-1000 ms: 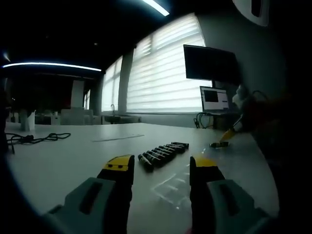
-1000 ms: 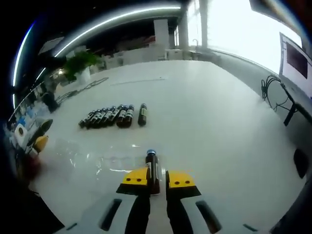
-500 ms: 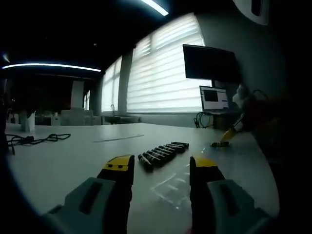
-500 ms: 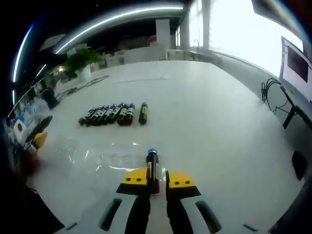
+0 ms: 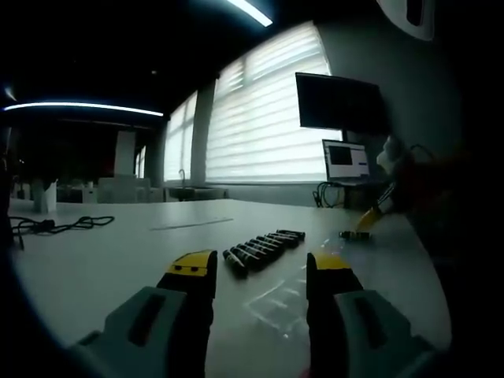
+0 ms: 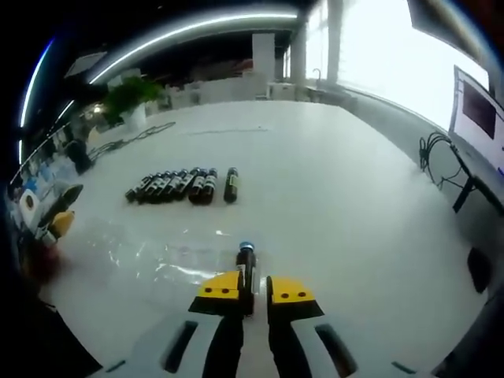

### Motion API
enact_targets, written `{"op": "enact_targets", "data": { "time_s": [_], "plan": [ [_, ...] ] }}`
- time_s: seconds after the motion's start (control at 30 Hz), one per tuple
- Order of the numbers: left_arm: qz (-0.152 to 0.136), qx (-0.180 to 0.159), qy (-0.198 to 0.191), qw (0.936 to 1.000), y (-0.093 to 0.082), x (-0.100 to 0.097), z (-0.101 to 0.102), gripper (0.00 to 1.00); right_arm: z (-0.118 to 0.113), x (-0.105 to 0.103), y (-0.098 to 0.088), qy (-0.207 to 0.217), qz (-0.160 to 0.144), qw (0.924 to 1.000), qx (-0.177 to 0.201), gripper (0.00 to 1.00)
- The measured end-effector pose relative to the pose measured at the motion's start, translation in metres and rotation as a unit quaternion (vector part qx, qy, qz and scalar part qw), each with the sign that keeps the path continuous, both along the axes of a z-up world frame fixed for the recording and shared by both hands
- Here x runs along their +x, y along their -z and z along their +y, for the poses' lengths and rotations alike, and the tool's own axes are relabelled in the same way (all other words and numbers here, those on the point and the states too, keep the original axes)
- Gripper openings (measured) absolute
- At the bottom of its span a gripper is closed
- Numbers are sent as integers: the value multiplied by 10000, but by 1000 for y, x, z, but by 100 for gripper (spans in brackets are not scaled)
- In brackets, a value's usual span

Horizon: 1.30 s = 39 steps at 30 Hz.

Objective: Grip medicine bottles put into box

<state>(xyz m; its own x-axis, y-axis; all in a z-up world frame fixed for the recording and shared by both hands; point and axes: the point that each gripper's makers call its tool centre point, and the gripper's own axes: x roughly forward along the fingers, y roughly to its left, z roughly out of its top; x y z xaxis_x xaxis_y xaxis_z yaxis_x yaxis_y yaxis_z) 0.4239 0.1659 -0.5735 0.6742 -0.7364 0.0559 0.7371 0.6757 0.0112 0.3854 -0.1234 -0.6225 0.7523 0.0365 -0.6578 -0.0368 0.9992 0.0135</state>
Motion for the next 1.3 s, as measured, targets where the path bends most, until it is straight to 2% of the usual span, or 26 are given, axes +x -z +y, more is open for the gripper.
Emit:
{"op": "enact_targets", "data": {
  "time_s": [0.1, 0.4, 0.47, 0.57, 0.73, 1.1, 1.3],
  "plan": [
    [-3, -1, 1, 10000, 0, 0, 0, 38, 3, 4, -4, -33, -112, 9999, 124, 8],
    [-3, -1, -22, 10000, 0, 0, 1, 38, 4, 13, -10, -144, -264, 9995, 120, 10],
    [3, 0, -28, 10000, 0, 1, 1, 38, 6, 17, -17, -137, -431, 9986, 257, 11],
    [3, 20, -24, 10000, 1, 1, 0, 38, 6, 22, -22, -151, -512, 9978, 383, 11],
    [-25, 71, -12, 10000, 1, 0, -1, 38, 7, 28, -23, -289, -629, 9971, 327, 11],
    [8, 123, -72, 9999, 3, 2, 0, 38, 20, 36, -23, -520, -557, 9958, 500, 11],
    [0, 127, -129, 9998, 3, 3, 2, 38, 24, 44, -21, -703, -404, 9950, 585, 11]
  ]
}}
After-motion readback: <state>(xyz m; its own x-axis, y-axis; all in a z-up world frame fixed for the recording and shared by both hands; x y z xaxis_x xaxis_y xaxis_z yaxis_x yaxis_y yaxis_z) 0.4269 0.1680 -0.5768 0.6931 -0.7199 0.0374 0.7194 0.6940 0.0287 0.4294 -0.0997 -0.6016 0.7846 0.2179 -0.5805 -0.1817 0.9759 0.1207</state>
